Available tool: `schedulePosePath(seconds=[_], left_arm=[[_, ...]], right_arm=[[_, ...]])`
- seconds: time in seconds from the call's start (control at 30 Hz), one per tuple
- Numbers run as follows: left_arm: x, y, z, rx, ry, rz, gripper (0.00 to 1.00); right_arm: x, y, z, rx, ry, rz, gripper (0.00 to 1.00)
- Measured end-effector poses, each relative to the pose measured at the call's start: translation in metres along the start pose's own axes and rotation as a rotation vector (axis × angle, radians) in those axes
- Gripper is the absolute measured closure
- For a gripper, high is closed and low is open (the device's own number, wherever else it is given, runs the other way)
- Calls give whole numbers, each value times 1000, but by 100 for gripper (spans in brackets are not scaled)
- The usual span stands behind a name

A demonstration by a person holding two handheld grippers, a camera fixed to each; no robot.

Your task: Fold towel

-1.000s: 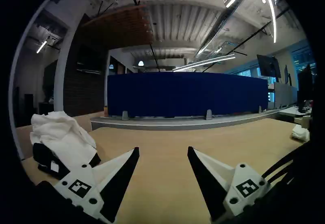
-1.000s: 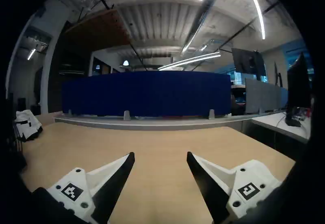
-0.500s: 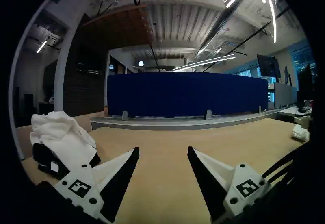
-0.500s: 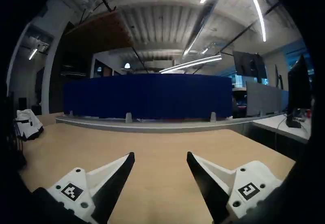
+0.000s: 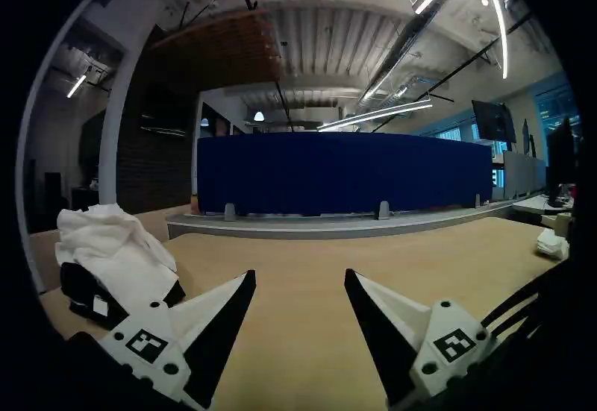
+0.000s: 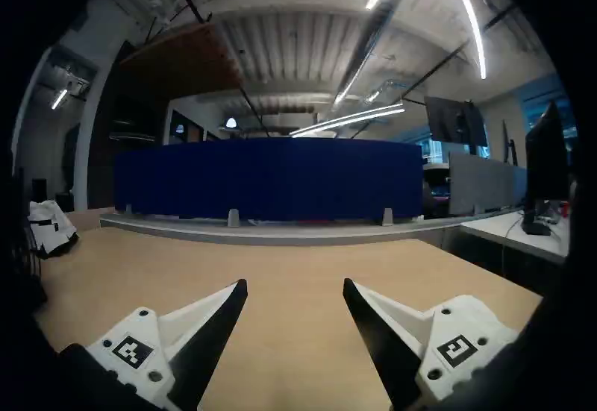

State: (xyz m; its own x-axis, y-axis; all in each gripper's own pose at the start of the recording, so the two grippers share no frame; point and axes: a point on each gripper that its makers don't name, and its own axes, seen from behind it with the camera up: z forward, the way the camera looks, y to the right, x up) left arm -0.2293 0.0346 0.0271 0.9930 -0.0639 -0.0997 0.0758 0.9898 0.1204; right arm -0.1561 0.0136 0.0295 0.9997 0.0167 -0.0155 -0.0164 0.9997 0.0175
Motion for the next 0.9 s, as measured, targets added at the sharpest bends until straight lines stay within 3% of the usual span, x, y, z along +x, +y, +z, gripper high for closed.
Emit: schedulePosePath(seconds=[0.9], left_arm=[[1, 1, 2, 0, 0, 0, 12]], right_arm=[[2, 3, -4, 1, 18, 1, 0]])
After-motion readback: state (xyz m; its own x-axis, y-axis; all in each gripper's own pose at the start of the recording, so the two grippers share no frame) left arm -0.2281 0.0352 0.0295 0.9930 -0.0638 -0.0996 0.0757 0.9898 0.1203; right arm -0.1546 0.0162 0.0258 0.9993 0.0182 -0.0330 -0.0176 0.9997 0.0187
